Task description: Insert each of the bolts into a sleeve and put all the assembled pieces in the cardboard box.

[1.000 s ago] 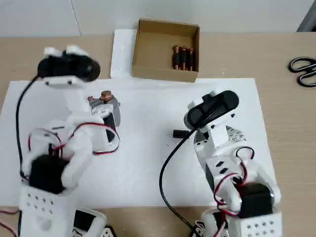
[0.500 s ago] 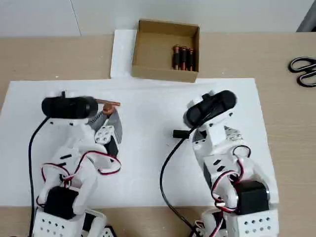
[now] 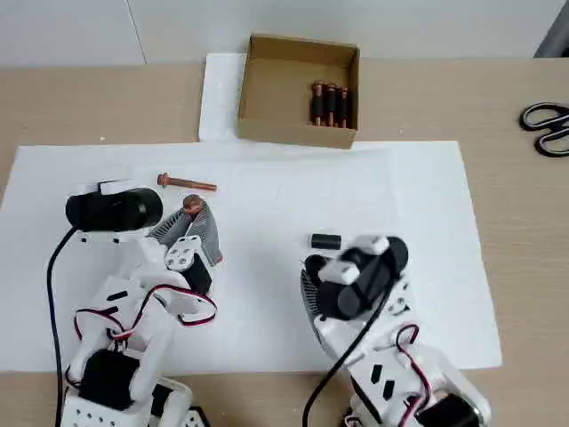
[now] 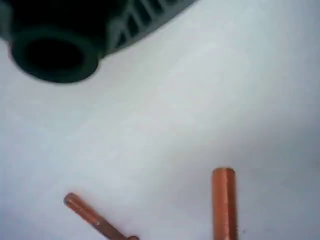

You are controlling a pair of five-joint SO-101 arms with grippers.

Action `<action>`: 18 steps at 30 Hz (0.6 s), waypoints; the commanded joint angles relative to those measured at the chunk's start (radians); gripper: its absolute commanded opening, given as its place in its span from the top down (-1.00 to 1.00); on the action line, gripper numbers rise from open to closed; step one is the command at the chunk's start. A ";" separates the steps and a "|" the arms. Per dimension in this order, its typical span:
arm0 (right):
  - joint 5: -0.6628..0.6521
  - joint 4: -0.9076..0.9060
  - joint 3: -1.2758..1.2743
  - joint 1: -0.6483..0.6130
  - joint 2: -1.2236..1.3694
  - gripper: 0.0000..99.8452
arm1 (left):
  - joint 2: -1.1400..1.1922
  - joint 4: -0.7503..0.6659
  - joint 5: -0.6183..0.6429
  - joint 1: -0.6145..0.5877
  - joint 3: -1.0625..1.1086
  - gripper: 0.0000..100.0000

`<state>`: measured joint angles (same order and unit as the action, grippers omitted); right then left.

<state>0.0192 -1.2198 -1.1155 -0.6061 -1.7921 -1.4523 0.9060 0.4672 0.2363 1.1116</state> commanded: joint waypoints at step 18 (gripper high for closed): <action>0.061 0.229 -0.138 -0.042 -0.022 0.99 | -0.141 -0.132 0.061 0.232 -0.008 0.99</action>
<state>0.0729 -1.0526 -1.2413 -0.6214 -1.8075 -1.5827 0.8063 0.5224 0.4465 1.1116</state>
